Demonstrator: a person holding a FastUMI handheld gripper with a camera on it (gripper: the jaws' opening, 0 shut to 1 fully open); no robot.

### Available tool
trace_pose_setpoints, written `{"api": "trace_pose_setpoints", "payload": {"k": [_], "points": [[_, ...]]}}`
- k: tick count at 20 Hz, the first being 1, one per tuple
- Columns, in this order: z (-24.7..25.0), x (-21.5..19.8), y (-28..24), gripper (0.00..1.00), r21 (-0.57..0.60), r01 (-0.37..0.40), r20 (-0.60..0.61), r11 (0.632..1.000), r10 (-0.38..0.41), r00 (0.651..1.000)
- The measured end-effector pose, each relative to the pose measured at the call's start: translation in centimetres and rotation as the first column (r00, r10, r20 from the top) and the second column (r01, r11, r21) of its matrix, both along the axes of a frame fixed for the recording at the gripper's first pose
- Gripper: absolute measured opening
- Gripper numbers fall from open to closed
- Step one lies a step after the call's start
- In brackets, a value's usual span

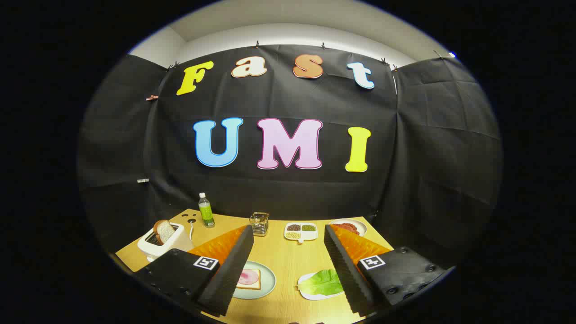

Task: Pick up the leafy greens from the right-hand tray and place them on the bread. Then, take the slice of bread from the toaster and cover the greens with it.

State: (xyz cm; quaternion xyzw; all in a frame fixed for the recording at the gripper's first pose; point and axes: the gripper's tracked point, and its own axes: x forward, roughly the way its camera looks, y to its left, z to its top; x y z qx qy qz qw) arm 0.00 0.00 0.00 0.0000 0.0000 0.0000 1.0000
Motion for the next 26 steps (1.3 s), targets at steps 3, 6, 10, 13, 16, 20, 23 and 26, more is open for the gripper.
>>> {"api": "trace_pose_setpoints", "payload": {"k": [3, 6, 10, 13, 16, 20, 23, 26], "points": [[0.0, 0.2, -0.7, 0.97, -0.006, -0.002, 0.004, 1.000, 0.002, 1.000], [-0.4, 0.3, -1.7, 0.98, -0.006, 0.004, -0.008, 1.000, -0.004, 1.000], [-0.6, 0.6, -2.8, 0.98, 0.018, 0.023, -0.021, 1.000, -0.022, 1.000], [-0.8, 0.8, -3.3, 0.98, 0.031, 0.031, -0.033, 0.999, -0.030, 0.999], [-1.3, 0.8, -3.7, 0.98, 0.046, 0.037, -0.049, 0.998, -0.034, 0.998], [-2.0, 1.0, -4.6, 0.98, 0.059, 0.051, -0.071, 0.997, -0.046, 0.996], [-2.7, 1.3, -5.0, 0.98, 0.069, 0.059, -0.092, 0.996, -0.052, 0.994], [-3.2, 1.8, -5.3, 0.98, 0.073, 0.058, -0.112, 0.996, -0.050, 0.992]]}}
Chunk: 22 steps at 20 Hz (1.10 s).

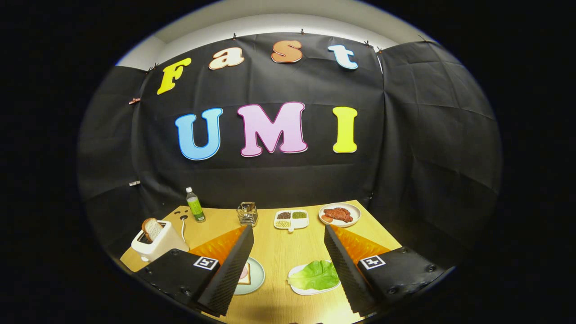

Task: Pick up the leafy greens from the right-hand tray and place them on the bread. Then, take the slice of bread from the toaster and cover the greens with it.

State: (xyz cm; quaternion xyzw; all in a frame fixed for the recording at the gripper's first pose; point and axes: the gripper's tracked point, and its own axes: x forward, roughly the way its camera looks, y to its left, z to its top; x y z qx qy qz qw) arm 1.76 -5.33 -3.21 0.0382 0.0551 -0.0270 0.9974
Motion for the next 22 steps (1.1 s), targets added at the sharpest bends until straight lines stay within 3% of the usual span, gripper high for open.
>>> {"api": "trace_pose_setpoints", "payload": {"k": [14, 22], "points": [[-6.1, 4.7, -2.6, 0.98, 0.002, -0.051, -0.148, 0.999, 0.051, 0.988], [-14.9, 8.1, -4.3, 0.98, 0.030, -0.127, -0.336, 0.991, 0.130, 0.933]]}}
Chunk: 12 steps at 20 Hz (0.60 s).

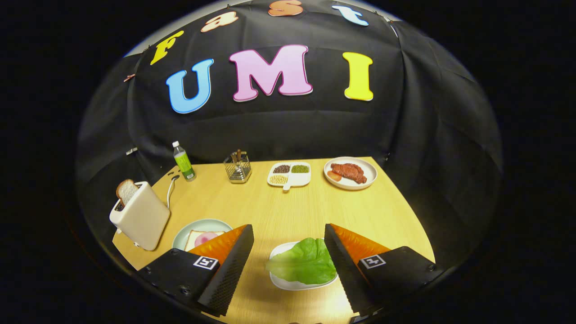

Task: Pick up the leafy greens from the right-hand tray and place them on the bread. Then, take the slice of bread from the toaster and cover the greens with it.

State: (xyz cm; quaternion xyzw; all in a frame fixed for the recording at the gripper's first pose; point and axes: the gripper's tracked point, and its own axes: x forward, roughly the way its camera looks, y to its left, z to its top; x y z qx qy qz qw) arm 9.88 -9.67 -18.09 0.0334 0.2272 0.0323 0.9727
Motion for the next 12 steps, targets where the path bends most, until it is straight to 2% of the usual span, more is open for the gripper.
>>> {"api": "trace_pose_setpoints", "payload": {"k": [7, 12], "points": [[-9.7, 0.9, -2.1, 0.98, -0.050, -0.066, -0.181, 0.997, 0.056, 0.982], [-13.3, 1.6, -1.8, 0.98, -0.083, -0.105, -0.216, 0.991, 0.085, 0.973]]}}
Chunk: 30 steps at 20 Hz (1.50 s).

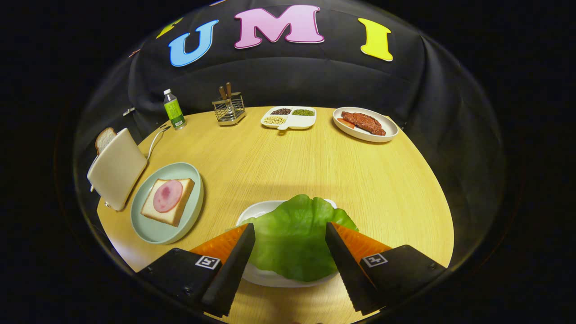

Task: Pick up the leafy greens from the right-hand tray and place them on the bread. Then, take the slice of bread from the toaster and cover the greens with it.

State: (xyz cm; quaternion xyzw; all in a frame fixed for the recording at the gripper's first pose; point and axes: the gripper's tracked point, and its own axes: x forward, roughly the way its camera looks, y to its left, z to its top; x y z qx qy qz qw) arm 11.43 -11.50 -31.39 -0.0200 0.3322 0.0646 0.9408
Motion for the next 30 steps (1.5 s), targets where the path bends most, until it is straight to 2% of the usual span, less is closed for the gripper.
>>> {"api": "trace_pose_setpoints", "payload": {"k": [3, 9, 10, 12, 13, 14, 18, 19, 20, 21, 25, 30], "points": [[-2.1, 0.0, 0.1, 0.98, 0.006, -0.012, -0.054, 1.000, 0.012, 0.998], [-2.2, -0.1, 0.2, 0.98, -0.024, -0.037, -0.050, 0.999, 0.035, 0.998], [-2.1, 0.0, 0.3, 0.94, -0.023, -0.035, -0.047, 0.999, 0.034, 0.998], [-2.3, 0.0, 0.5, 0.92, -0.016, -0.042, -0.054, 0.999, 0.041, 0.998], [-2.2, -0.2, 0.6, 0.77, -0.019, -0.045, -0.053, 0.999, 0.044, 0.998], [-2.2, -0.3, 0.8, 0.70, -0.021, -0.056, -0.053, 0.998, 0.055, 0.997], [-2.0, -0.5, 1.1, 0.32, -0.012, -0.053, -0.063, 0.998, 0.053, 0.997], [-2.0, -0.4, 1.2, 0.25, -0.007, -0.062, -0.063, 0.998, 0.062, 0.996], [-2.3, -0.4, 0.9, 0.25, -0.006, -0.059, -0.068, 0.998, 0.058, 0.996], [-2.1, -0.5, 1.0, 0.10, 0.010, -0.057, -0.076, 0.998, 0.057, 0.995], [-2.1, -0.5, 1.2, 0.06, 0.047, -0.066, -0.107, 0.997, 0.071, 0.992], [-0.1, -0.4, 1.5, 0.05, 0.026, -0.078, -0.084, 0.997, 0.080, 0.993]]}}
